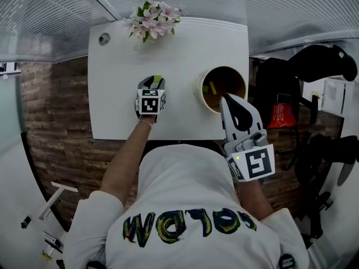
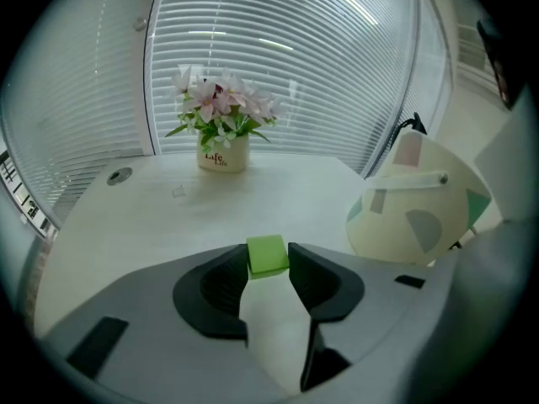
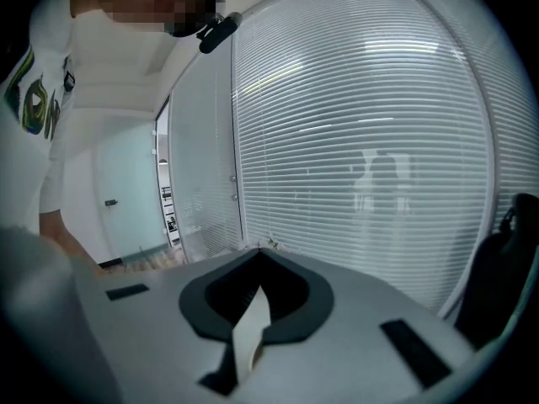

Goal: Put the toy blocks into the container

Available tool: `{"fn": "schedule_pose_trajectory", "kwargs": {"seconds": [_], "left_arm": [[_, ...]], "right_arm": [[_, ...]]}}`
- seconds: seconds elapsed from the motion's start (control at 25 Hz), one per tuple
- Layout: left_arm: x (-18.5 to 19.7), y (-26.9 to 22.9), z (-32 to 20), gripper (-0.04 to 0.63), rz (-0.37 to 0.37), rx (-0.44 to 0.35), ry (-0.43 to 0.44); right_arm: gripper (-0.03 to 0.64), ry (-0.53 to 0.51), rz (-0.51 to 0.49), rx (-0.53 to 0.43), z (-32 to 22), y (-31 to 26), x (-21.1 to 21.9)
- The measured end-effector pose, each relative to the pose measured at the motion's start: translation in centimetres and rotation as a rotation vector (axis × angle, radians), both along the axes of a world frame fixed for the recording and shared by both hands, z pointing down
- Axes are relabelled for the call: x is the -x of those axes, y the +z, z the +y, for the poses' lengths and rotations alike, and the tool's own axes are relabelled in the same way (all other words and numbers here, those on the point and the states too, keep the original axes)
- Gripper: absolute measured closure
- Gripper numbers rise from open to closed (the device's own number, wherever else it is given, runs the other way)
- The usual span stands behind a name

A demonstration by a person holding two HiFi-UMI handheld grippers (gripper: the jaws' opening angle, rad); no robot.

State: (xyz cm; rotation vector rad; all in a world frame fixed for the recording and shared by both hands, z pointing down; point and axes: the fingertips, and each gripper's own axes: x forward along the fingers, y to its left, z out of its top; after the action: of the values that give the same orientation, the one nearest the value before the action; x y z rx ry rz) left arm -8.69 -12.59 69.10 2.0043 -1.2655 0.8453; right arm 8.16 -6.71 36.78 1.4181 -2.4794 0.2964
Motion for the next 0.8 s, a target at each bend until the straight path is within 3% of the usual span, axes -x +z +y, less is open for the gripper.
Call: {"fn": "schedule_pose_trajectory", "kwargs": {"seconds": [0.8], "left_arm": [[0.5,-19.1,-1.6,0.434,0.207,-0.267,-0.084]], "right_arm": [[0.609,-0.022,-0.009,-0.117,-0.2,-4.5,0.9]]}}
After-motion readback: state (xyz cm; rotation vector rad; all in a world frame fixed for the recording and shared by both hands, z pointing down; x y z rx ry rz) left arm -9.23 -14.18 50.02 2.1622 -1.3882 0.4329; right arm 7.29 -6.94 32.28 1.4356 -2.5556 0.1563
